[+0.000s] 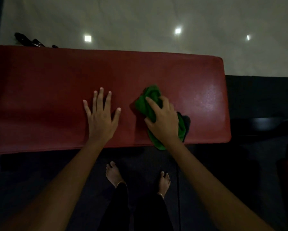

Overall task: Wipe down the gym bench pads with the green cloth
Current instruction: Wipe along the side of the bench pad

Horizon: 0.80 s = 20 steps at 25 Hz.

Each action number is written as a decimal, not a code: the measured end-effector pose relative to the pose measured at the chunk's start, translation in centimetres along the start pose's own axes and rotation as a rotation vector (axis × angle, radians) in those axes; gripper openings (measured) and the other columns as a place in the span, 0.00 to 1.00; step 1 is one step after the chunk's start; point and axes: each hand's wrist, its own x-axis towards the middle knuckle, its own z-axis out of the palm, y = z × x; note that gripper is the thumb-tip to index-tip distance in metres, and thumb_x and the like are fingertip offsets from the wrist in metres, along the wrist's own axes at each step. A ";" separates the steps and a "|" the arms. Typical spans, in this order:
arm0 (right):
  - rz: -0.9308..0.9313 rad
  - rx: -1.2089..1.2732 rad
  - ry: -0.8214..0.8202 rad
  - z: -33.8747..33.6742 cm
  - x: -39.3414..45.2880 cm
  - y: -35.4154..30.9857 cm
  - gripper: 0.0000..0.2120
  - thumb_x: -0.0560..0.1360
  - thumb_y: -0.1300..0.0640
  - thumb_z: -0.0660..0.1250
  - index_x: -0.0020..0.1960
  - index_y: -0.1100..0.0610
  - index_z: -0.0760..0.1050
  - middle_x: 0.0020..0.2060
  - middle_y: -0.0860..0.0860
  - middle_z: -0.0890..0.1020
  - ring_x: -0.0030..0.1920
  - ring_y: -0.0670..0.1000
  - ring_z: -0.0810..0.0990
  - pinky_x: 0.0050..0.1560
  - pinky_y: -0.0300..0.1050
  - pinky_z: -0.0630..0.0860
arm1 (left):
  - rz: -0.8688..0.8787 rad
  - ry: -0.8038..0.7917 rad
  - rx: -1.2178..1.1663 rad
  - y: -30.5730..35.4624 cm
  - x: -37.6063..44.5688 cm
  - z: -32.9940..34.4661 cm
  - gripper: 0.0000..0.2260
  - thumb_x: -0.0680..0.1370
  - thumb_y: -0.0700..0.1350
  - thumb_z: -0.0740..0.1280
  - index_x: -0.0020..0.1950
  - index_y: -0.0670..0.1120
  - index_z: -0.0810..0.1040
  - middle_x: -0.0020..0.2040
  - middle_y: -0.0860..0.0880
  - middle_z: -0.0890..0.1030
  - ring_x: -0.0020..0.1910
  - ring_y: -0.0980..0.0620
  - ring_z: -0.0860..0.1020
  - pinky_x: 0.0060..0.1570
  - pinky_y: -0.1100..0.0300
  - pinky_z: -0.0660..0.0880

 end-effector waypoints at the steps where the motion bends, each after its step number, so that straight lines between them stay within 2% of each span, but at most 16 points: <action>1: -0.034 -0.010 0.012 -0.1 -1.7 1.0 0.30 0.67 0.52 0.70 0.69 0.50 0.70 0.62 0.60 0.72 0.55 0.61 0.74 0.48 0.56 0.77 | 0.011 -0.007 0.021 -0.4 -0.1 0.3 0.29 0.79 0.59 0.49 0.75 0.43 0.61 0.76 0.42 0.57 0.76 0.44 0.52 0.71 0.39 0.42; 2: -0.017 -0.007 0.035 -0.6 -3.1 2.5 0.30 0.66 0.52 0.70 0.68 0.51 0.71 0.61 0.61 0.72 0.53 0.62 0.75 0.47 0.56 0.77 | 0.011 -0.007 0.034 -0.5 -0.2 0.4 0.29 0.79 0.58 0.49 0.75 0.43 0.60 0.76 0.42 0.58 0.76 0.44 0.53 0.72 0.39 0.43; 4: 0.166 0.038 0.136 -1.8 -4.0 4.6 0.29 0.67 0.55 0.71 0.67 0.53 0.72 0.59 0.62 0.72 0.53 0.62 0.75 0.49 0.54 0.76 | -0.004 0.006 0.038 -0.4 -0.2 0.5 0.28 0.79 0.58 0.50 0.75 0.43 0.61 0.76 0.42 0.60 0.76 0.44 0.54 0.72 0.39 0.44; 6: 0.417 0.045 0.197 -1.6 -2.6 4.2 0.28 0.69 0.56 0.71 0.68 0.54 0.71 0.60 0.62 0.71 0.54 0.61 0.74 0.51 0.52 0.75 | -0.002 0.013 0.015 -0.2 -0.2 0.6 0.28 0.79 0.57 0.51 0.74 0.43 0.62 0.75 0.42 0.61 0.75 0.44 0.55 0.72 0.40 0.44; 7: 0.460 0.038 0.202 -1.0 -1.8 2.5 0.28 0.70 0.55 0.70 0.69 0.53 0.70 0.61 0.62 0.70 0.55 0.60 0.74 0.51 0.51 0.75 | 0.004 0.012 0.000 -0.2 -0.2 0.5 0.28 0.79 0.57 0.51 0.74 0.43 0.62 0.75 0.42 0.61 0.75 0.44 0.55 0.72 0.40 0.44; 8: 0.419 0.043 0.196 -0.2 -1.5 0.4 0.29 0.69 0.54 0.71 0.69 0.53 0.70 0.62 0.63 0.70 0.56 0.60 0.74 0.51 0.51 0.75 | 0.007 0.012 -0.013 -0.4 -0.2 0.5 0.27 0.79 0.57 0.51 0.74 0.43 0.62 0.75 0.42 0.61 0.75 0.44 0.56 0.72 0.40 0.44; 10: 0.216 0.048 0.135 1.2 -2.1 -2.5 0.32 0.67 0.54 0.73 0.70 0.51 0.69 0.63 0.63 0.71 0.56 0.61 0.74 0.50 0.52 0.75 | 0.006 0.025 -0.033 -0.4 -0.3 0.5 0.27 0.79 0.57 0.52 0.74 0.43 0.62 0.75 0.42 0.61 0.75 0.44 0.55 0.71 0.40 0.44; 12: -0.025 0.006 0.011 1.0 -3.5 -1.8 0.34 0.66 0.55 0.74 0.69 0.49 0.68 0.62 0.63 0.72 0.54 0.61 0.76 0.46 0.52 0.78 | 0.002 0.024 -0.056 -0.5 -0.2 0.4 0.27 0.79 0.56 0.52 0.74 0.43 0.63 0.75 0.42 0.62 0.75 0.43 0.56 0.71 0.39 0.44; 13: -0.087 -0.006 -0.015 0.1 -3.1 -0.3 0.33 0.65 0.55 0.74 0.69 0.49 0.68 0.61 0.62 0.72 0.53 0.61 0.76 0.43 0.52 0.79 | -0.002 0.026 -0.061 -0.5 -0.2 0.3 0.27 0.79 0.56 0.52 0.73 0.43 0.64 0.74 0.42 0.63 0.75 0.43 0.57 0.71 0.40 0.44; 14: -0.063 -0.008 -0.008 -0.9 -2.1 1.1 0.32 0.66 0.56 0.74 0.68 0.50 0.69 0.60 0.62 0.72 0.52 0.60 0.76 0.42 0.53 0.80 | -0.008 0.031 -0.068 -0.4 -0.1 0.1 0.26 0.79 0.56 0.53 0.72 0.43 0.66 0.73 0.42 0.66 0.74 0.43 0.59 0.71 0.40 0.46; 17: 0.343 0.045 0.096 -2.2 3.4 2.6 0.28 0.72 0.54 0.69 0.70 0.51 0.67 0.57 0.60 0.72 0.50 0.58 0.75 0.46 0.51 0.77 | -0.060 0.057 -0.115 -0.5 1.1 -1.2 0.24 0.77 0.56 0.54 0.67 0.43 0.72 0.67 0.42 0.72 0.68 0.42 0.67 0.70 0.42 0.54; 18: 0.387 0.048 0.116 -1.7 4.9 1.2 0.27 0.73 0.53 0.67 0.71 0.51 0.66 0.57 0.60 0.72 0.50 0.57 0.75 0.46 0.49 0.76 | -0.072 0.078 -0.120 -0.7 1.8 -1.6 0.24 0.77 0.56 0.54 0.66 0.43 0.72 0.67 0.43 0.71 0.68 0.43 0.68 0.70 0.43 0.54; 19: 0.314 0.041 0.107 -0.9 5.7 -0.9 0.26 0.73 0.53 0.67 0.70 0.52 0.67 0.57 0.61 0.72 0.49 0.57 0.75 0.44 0.47 0.76 | -0.073 0.095 -0.103 -1.1 2.6 -1.8 0.24 0.78 0.55 0.56 0.67 0.43 0.71 0.69 0.42 0.69 0.69 0.43 0.66 0.71 0.43 0.52; 20: 0.149 0.028 0.082 0.1 5.8 -3.0 0.25 0.72 0.54 0.68 0.69 0.54 0.70 0.56 0.62 0.74 0.47 0.58 0.76 0.42 0.47 0.76 | -0.072 0.097 -0.064 -1.7 3.2 -1.9 0.24 0.78 0.55 0.57 0.70 0.42 0.68 0.72 0.42 0.66 0.72 0.43 0.62 0.72 0.43 0.48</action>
